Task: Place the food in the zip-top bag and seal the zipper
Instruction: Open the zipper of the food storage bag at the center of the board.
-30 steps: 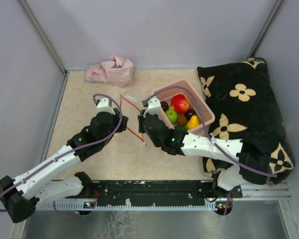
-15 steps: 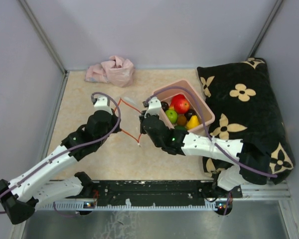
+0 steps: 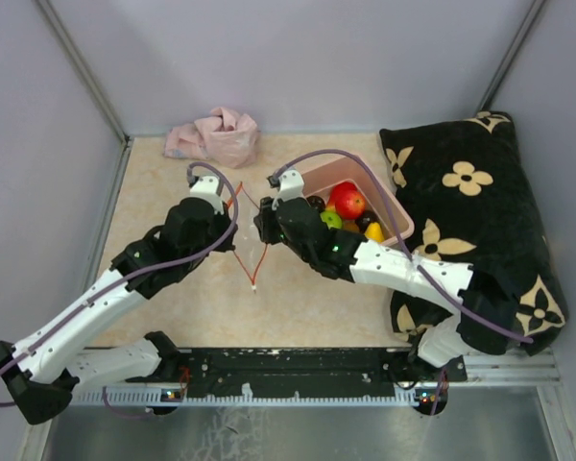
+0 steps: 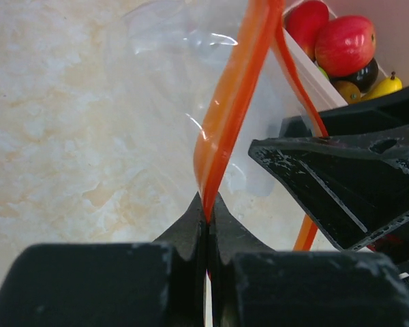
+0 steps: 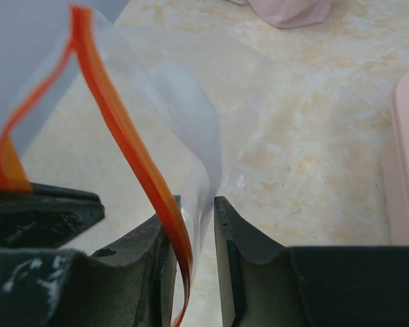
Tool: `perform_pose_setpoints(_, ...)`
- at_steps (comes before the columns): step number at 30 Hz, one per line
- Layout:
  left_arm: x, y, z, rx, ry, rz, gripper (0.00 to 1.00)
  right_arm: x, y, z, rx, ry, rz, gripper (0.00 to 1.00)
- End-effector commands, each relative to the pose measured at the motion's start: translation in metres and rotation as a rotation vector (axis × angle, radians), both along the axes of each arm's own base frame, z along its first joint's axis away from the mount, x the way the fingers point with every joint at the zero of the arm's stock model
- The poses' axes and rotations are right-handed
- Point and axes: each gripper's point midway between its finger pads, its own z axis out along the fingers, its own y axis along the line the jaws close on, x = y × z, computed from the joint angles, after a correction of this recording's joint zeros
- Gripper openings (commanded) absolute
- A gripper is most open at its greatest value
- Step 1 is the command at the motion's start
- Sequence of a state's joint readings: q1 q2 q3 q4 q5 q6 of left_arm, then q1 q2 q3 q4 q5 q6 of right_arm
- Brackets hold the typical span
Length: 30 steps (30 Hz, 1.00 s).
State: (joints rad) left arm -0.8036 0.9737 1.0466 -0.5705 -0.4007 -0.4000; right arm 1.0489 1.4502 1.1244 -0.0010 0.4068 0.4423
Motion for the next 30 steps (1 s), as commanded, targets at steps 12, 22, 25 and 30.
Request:
perform_pose_setpoints(12, -0.005, -0.008, 0.007, 0.03, 0.02, -0.068, 0.0, 0.02, 0.007, -0.01, -0.1, 0.041, 0.012, 0.34)
perform_pose_setpoints(22, -0.001, 0.006, 0.024, 0.098, -0.011, -0.029, 0.0, 0.05, -0.07, -0.023, -0.239, 0.034, -0.221, 0.06)
perform_pose_setpoints(25, 0.003, 0.011, 0.022, 0.134, -0.007, -0.005, 0.0, 0.051, -0.073, -0.022, -0.226, 0.042, -0.211, 0.0)
perform_pose_setpoints(30, 0.008, -0.005, 0.015, 0.095, 0.0, -0.035, 0.14, 0.042, -0.049, -0.013, -0.095, 0.071, -0.122, 0.0)
